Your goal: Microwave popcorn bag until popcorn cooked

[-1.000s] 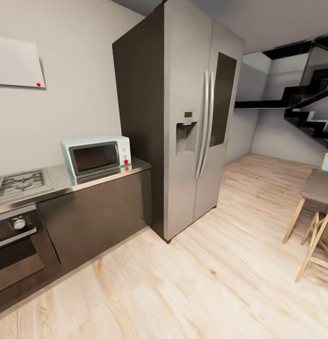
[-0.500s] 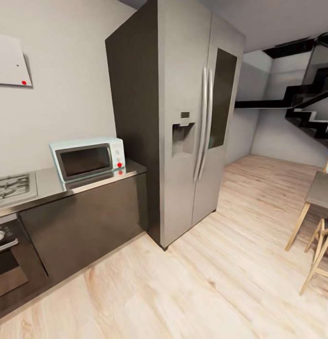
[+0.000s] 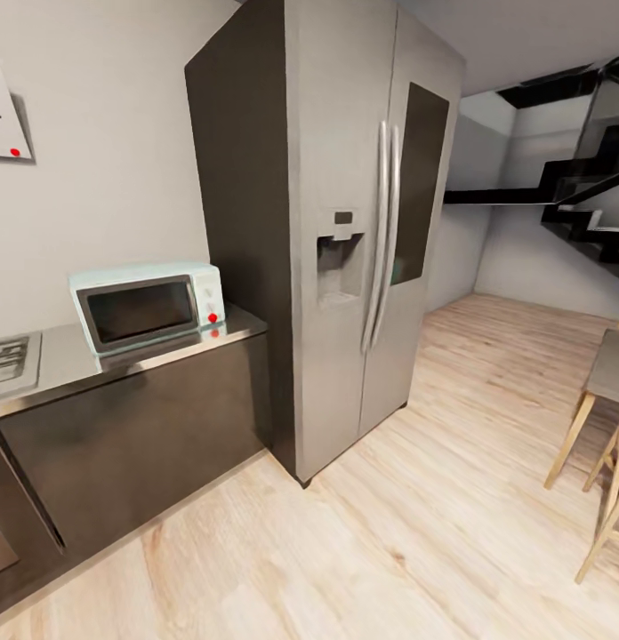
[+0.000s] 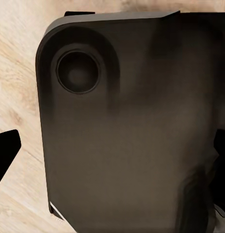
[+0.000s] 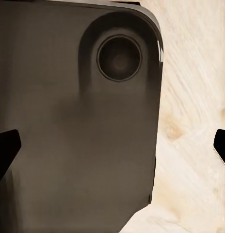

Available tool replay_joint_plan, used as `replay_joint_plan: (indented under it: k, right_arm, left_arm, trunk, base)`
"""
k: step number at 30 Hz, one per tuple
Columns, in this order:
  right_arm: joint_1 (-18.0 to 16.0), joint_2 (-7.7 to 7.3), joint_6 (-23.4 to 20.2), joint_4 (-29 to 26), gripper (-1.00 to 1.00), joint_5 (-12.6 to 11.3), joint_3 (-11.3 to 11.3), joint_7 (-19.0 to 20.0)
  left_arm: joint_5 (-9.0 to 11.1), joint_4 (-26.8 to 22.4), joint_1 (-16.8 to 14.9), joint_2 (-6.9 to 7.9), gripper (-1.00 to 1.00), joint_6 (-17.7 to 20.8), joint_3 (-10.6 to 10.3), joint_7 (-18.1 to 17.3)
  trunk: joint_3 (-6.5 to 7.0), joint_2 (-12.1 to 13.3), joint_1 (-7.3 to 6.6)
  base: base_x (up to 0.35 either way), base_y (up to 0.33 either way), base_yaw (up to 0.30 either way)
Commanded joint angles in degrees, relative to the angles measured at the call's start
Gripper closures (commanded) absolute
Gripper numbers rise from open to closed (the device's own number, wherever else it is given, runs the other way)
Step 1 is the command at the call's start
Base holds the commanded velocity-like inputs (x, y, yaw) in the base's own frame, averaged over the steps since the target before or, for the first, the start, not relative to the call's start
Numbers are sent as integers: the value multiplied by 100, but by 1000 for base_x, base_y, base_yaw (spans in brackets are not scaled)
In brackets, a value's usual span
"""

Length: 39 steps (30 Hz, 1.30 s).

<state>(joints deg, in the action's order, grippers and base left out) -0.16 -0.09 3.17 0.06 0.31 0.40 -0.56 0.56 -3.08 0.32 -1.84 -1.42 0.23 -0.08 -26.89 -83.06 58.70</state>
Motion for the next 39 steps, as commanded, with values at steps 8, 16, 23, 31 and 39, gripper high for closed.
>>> replay_joint_plan:
  k: [8, 16, 23, 31, 39]
  right_arm:
    - [-2, -4, 17, 2, -100, 4, 4, -6]
    - [-2, 3, 17, 2, -100, 13, 4, -6]
    - [-2, 1, 17, 2, -100, 13, 4, -7]
    - [-2, 0, 17, 2, -100, 13, 4, -6]
    - [-2, 0, 17, 2, -100, 13, 4, -6]
  left_arm:
    - [14, -9, 2, -4, -100, -6, 3, 8]
    - [15, -17, 3, -9, -100, -8, 4, 8]
    - [15, -17, 1, -9, -100, -8, 4, 8]
    - [15, -17, 2, -9, -100, -8, 4, 8]
    - [15, -17, 3, -9, -100, -8, 10, 8]
  trunk:
    - [-4, -2, 2]
    - [-4, -2, 2]
    - [-4, -2, 2]
    - [-4, -2, 2]
    - [-4, -2, 2]
  base:
    - [221, -93, 28]
    - [125, -53, 245]
    - [2, -1, 268]
    - [0, 0, 268]
    - [0, 0, 268]
